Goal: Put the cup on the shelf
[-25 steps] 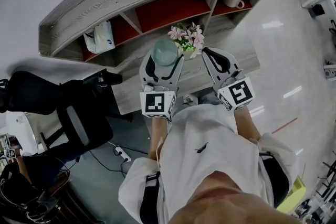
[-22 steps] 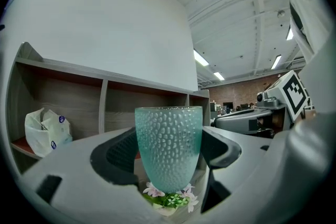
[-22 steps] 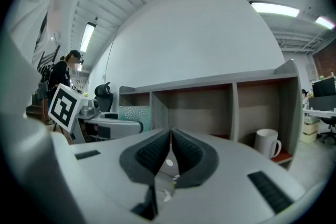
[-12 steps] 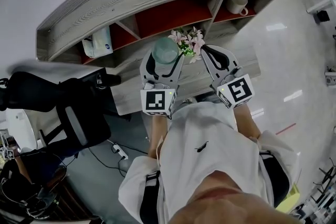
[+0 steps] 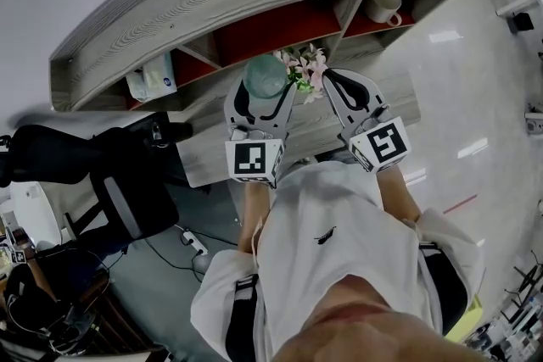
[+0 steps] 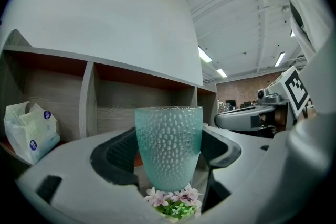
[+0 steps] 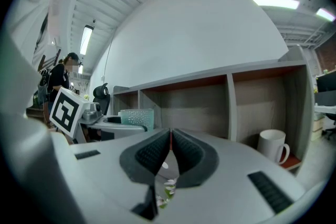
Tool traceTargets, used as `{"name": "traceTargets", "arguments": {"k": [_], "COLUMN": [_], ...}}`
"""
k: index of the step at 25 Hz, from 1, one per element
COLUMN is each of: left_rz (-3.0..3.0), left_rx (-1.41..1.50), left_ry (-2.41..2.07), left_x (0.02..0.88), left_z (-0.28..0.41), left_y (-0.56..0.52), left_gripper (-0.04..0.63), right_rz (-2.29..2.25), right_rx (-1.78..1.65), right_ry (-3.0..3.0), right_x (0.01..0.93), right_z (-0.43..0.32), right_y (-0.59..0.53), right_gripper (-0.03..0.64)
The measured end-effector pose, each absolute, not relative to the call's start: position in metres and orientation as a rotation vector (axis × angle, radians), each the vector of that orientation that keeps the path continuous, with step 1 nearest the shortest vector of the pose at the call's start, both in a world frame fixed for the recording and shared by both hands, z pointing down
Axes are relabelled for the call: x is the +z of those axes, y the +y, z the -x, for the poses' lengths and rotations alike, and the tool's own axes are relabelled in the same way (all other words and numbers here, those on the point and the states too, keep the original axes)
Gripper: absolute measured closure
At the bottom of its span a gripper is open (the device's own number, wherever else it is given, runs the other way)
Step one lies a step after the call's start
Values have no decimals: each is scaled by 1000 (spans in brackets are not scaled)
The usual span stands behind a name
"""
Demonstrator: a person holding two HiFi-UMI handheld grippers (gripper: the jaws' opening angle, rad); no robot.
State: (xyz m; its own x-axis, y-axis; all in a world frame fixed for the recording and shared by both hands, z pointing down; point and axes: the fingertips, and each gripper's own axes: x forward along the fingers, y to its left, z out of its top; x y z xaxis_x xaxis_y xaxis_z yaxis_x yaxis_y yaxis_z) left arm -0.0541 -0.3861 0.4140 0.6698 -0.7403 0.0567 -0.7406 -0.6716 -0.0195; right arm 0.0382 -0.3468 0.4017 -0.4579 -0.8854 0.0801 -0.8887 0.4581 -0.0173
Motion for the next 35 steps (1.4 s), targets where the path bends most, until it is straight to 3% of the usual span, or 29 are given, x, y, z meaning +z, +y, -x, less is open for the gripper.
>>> {"name": "traceTargets", "arguments": {"k": [35], "left_rz": [-2848], "left_rx": [156], "left_ry": [-1252], "left_x": [442], "left_z": [22], "left_y": [-446], "left_gripper": [215], "right_rz": [-1611], "right_rx": [136], "right_ry": [-2614], "right_x": [415], "right_z": [-58], "right_y": [-381], "right_gripper": [581]}}
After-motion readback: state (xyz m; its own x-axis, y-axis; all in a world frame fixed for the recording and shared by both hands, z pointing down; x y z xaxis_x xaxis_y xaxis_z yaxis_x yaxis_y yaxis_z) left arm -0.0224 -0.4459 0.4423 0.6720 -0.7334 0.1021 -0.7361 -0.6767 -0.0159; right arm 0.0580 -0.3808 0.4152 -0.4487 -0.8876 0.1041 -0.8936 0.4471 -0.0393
